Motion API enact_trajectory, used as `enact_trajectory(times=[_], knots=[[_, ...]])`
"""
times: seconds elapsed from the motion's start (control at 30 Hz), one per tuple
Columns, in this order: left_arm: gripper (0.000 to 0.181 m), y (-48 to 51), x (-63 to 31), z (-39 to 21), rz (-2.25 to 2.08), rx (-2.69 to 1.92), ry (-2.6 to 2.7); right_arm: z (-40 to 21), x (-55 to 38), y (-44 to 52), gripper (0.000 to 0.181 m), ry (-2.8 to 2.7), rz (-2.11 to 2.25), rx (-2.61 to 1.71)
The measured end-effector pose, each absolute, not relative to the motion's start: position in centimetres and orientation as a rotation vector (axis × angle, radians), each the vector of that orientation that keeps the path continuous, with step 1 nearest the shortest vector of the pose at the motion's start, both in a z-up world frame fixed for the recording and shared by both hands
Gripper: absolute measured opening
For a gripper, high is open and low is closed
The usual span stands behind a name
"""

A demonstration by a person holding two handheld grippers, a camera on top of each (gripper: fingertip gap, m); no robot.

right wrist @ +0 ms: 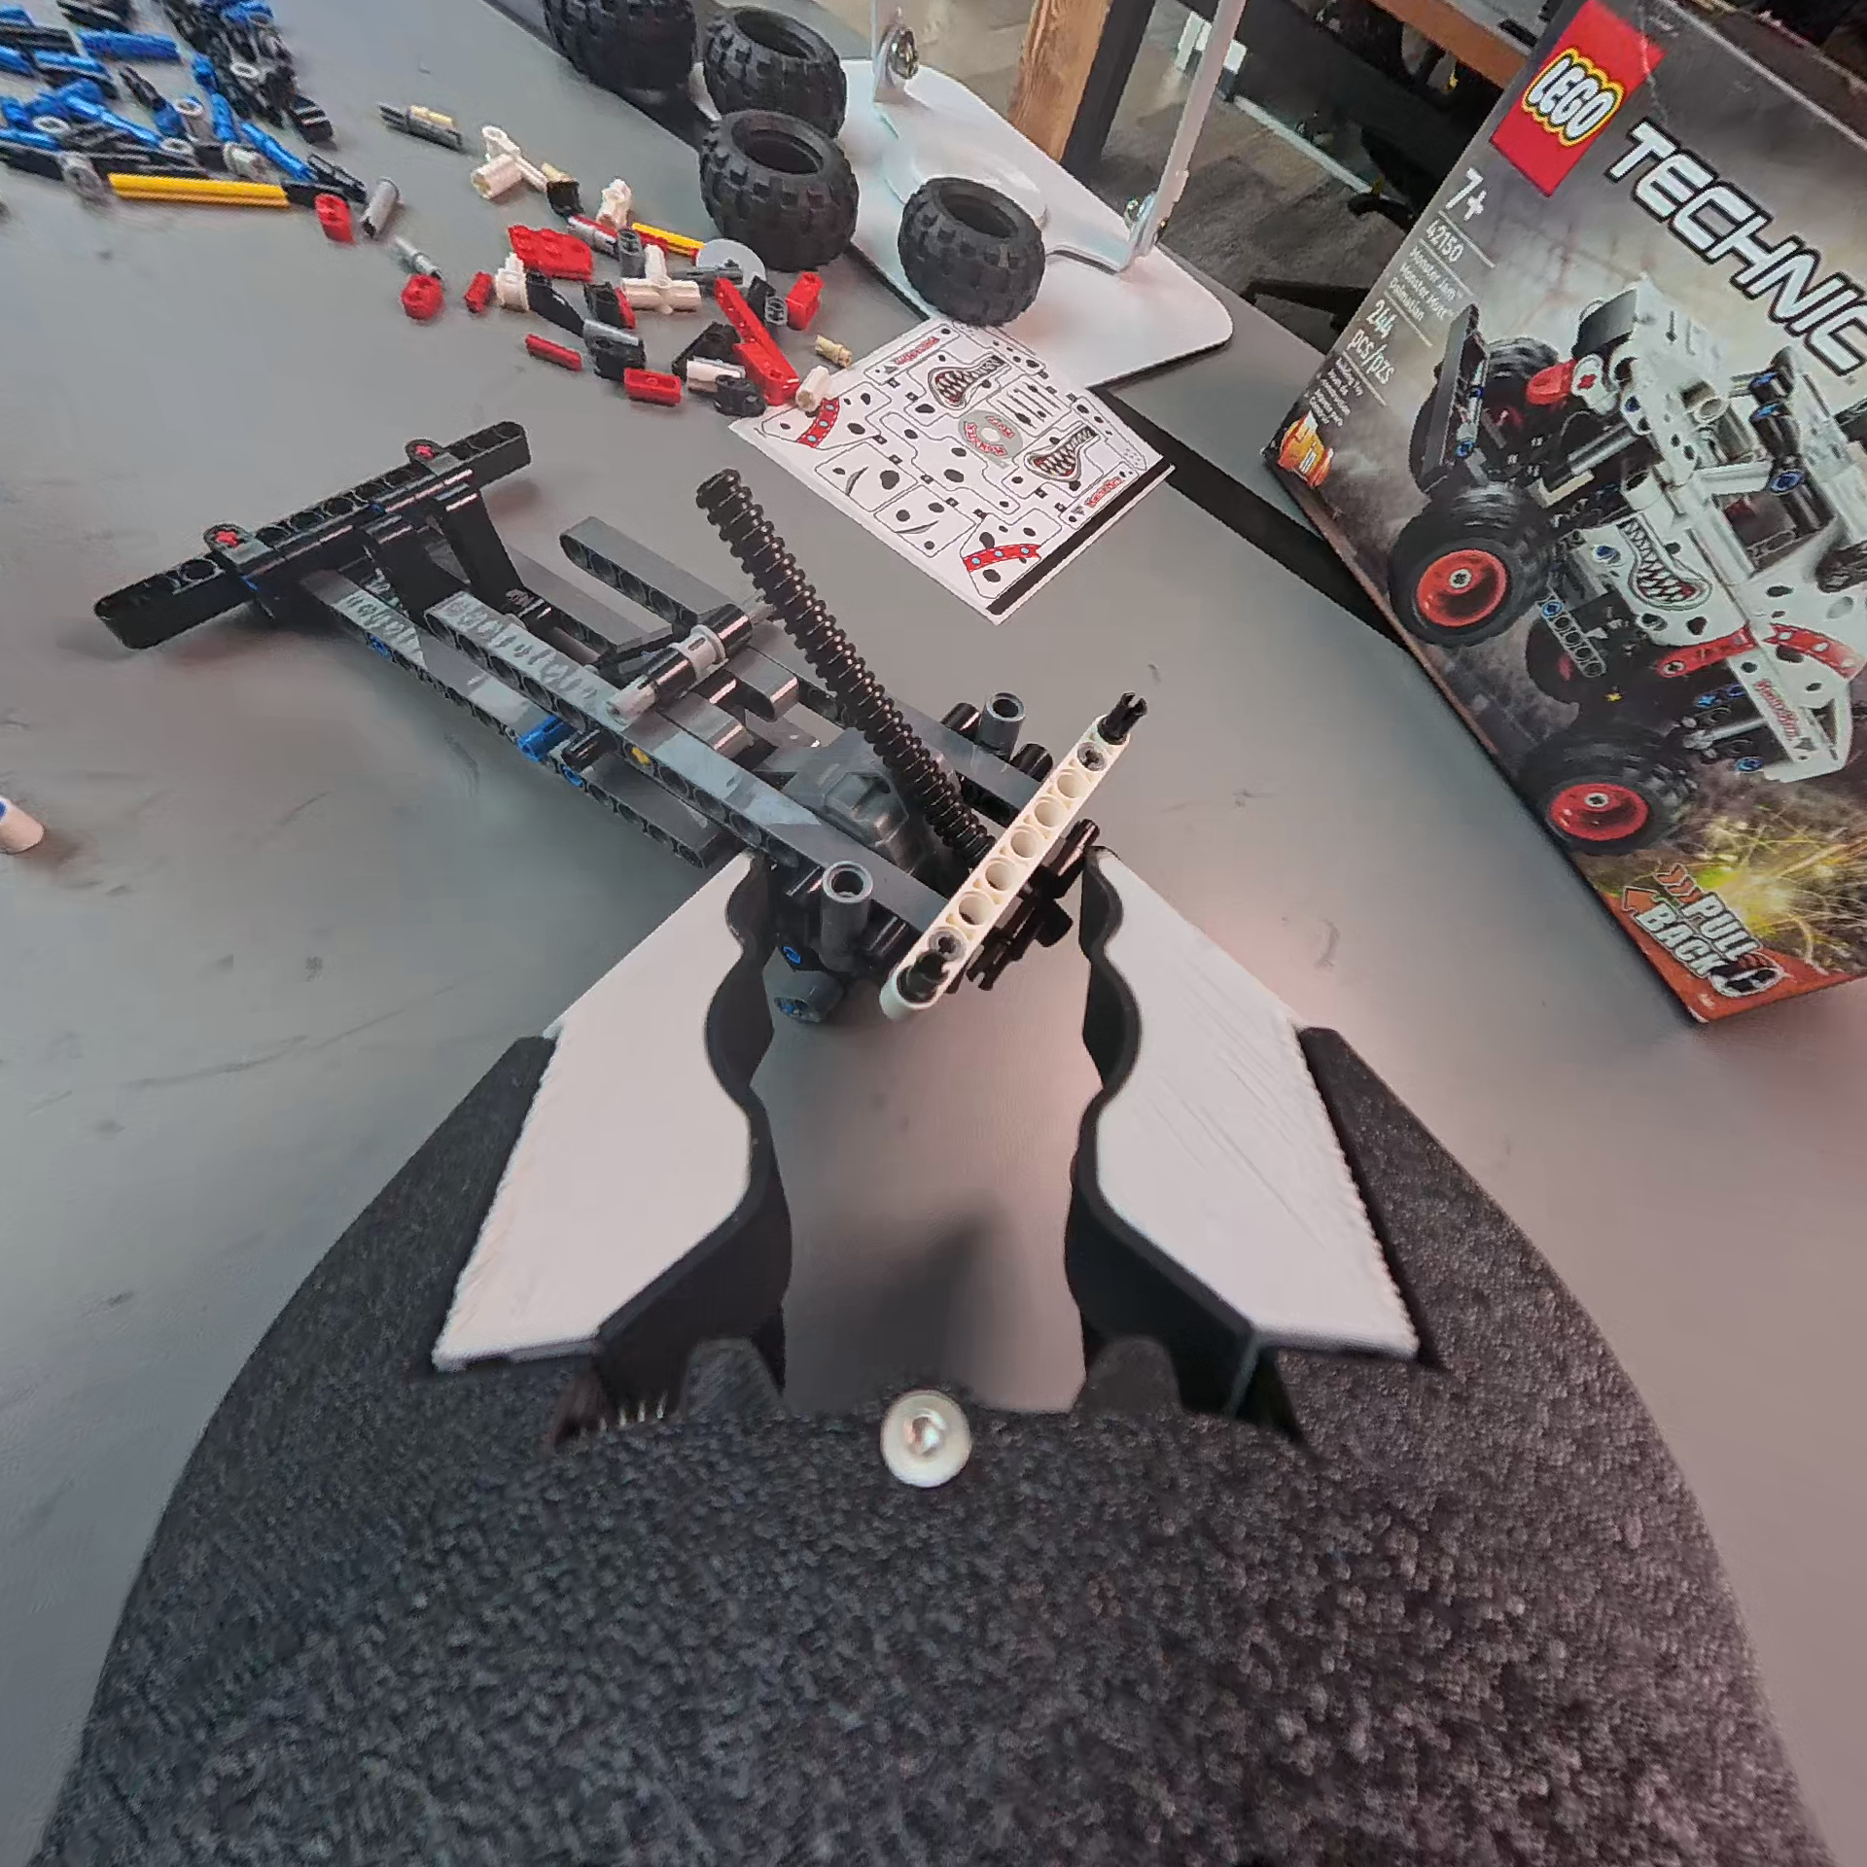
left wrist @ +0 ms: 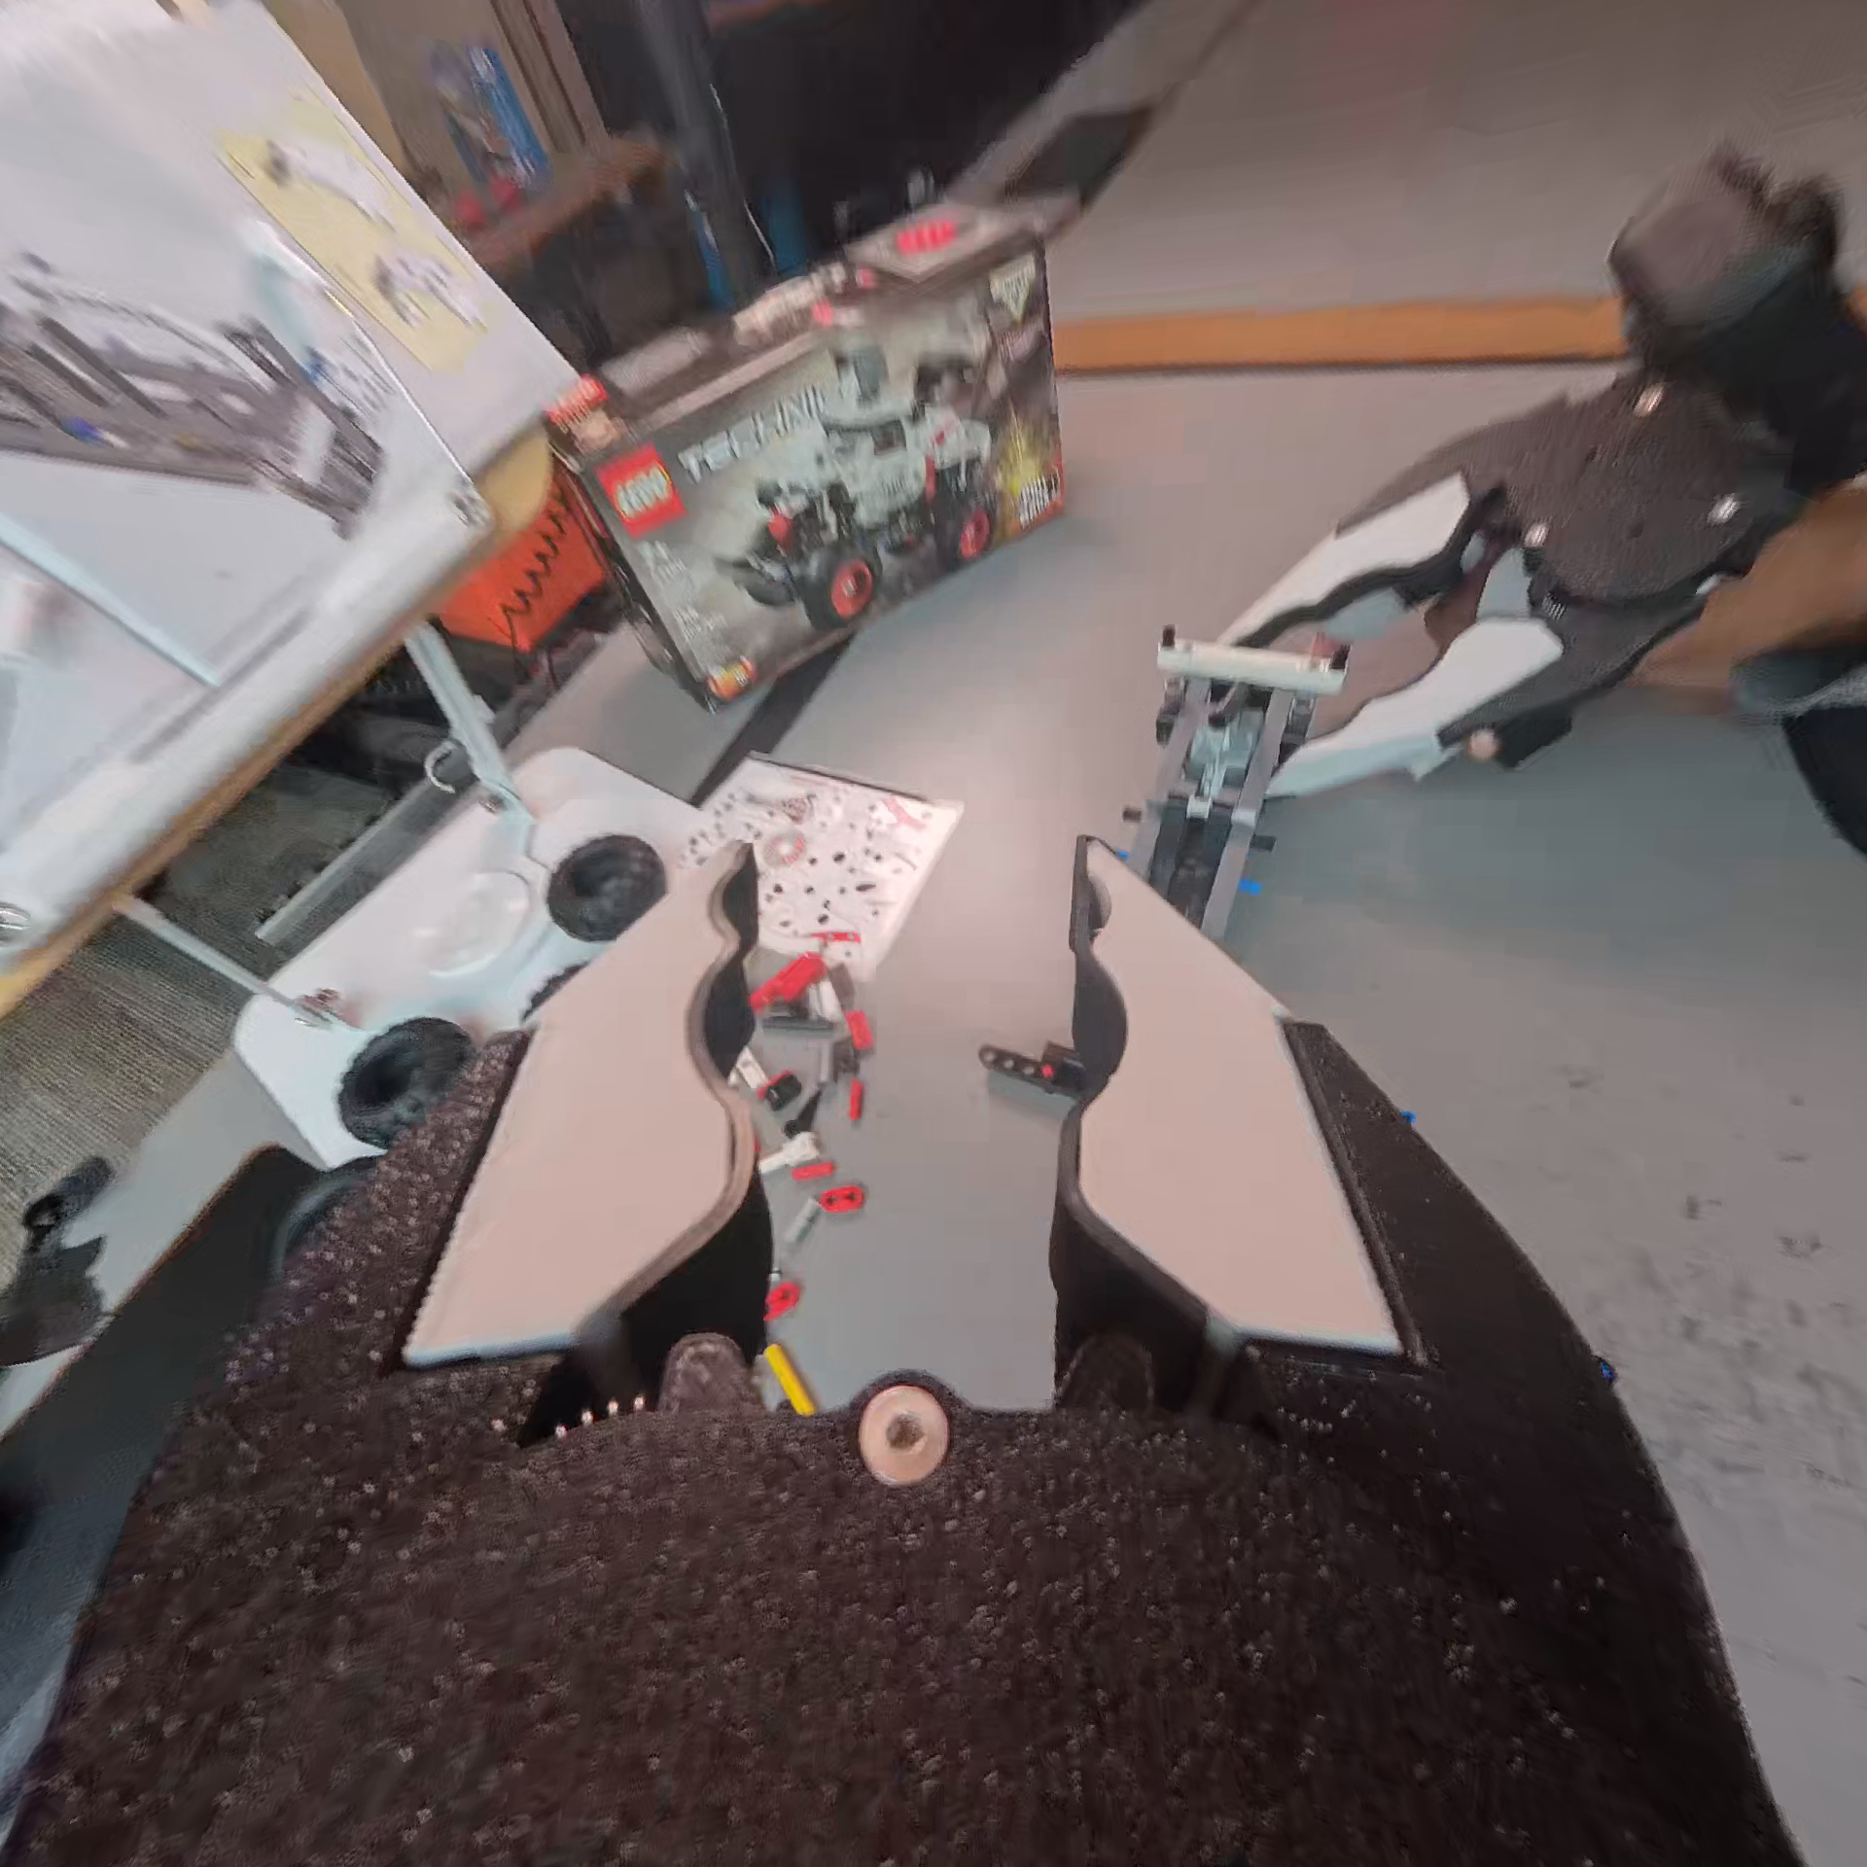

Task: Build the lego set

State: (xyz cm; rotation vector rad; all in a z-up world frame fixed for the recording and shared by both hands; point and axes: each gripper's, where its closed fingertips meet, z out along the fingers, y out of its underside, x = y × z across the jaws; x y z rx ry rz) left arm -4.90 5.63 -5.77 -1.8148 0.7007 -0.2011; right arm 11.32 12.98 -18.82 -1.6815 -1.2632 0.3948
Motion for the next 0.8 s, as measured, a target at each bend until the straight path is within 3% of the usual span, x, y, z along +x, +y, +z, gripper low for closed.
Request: enact_trajectory(times=[0.1, 0.2, 0.57, 0.8], knots=[[0.059, 1.8, -7.1, 0.4, -0.173, -1.71, 0.655, -18.8, 11.5, 12.5, 0.06, -1.272, 0.393, -1.677], [0.052, -2.2, -9.4, 1.6, -0.091, -1.726, 0.65, -18.9, 11.8, 12.1, 0.06, -1.28, 0.379, -1.668], [0.044, -15.4, -13.5, -16.6, -0.093, -2.314, 0.55, -19.0, 12.8, 11.3, 0.066, -1.278, 0.372, -1.686], [0.032, -17.2, -13.2, -21.8, -0.087, -2.479, 0.515, -19.1, 12.8, 11.3, 0.066, -1.274, 0.376, -1.693]])
